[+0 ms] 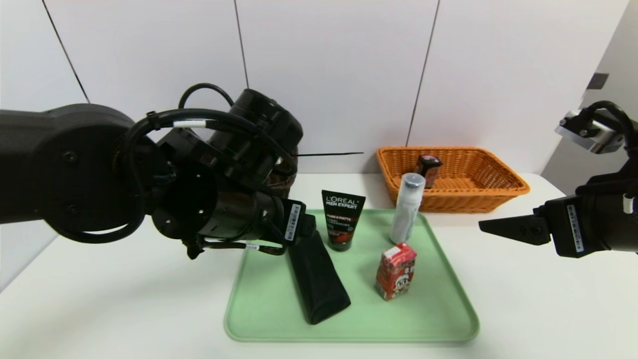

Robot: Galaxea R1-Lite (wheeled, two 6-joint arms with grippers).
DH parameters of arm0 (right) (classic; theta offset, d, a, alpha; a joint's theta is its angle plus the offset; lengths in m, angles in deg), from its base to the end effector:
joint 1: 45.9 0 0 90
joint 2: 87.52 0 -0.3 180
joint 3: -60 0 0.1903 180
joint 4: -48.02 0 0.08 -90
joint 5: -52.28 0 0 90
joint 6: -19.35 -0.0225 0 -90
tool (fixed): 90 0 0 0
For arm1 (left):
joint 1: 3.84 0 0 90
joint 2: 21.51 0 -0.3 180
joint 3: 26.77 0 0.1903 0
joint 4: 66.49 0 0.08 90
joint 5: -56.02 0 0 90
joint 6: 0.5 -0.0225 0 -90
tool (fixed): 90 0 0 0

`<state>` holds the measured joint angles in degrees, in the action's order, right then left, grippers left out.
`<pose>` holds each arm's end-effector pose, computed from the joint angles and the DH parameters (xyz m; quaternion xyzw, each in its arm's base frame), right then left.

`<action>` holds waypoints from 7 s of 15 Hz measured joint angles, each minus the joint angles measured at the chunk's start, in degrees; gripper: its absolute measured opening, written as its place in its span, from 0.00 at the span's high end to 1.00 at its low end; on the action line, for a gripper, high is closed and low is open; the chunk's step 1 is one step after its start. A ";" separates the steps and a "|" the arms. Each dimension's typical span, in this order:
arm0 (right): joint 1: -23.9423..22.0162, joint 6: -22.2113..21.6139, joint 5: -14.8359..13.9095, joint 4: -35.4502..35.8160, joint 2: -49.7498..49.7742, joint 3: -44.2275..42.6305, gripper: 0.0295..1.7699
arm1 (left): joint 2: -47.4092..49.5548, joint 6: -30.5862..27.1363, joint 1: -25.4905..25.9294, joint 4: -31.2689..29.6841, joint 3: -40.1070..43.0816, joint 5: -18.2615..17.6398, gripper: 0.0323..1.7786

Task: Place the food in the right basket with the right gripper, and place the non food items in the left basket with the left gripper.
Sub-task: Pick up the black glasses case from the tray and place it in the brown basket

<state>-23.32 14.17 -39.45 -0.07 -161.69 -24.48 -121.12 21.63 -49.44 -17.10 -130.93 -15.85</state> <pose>0.1724 0.0709 0.2599 -0.0260 0.3239 0.1567 0.9327 0.2231 -0.2178 0.2394 0.0253 0.3600 -0.1532 0.9199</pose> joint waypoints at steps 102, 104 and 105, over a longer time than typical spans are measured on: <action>-0.69 -1.21 -0.63 0.55 6.21 4.06 0.04 | -8.08 -79.35 35.27 2.78 -25.03 -23.71 0.75; -0.83 -1.23 -0.63 0.55 6.47 4.34 0.04 | -9.98 -82.46 35.32 1.21 -25.03 -23.50 0.75; -0.91 -1.21 -0.63 0.55 6.62 4.53 0.04 | -11.12 -83.13 35.32 0.11 -25.03 -23.27 0.75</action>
<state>-24.24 12.97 -40.08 0.47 -155.07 -19.95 -132.24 -61.50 -14.12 -16.99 -155.95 -39.12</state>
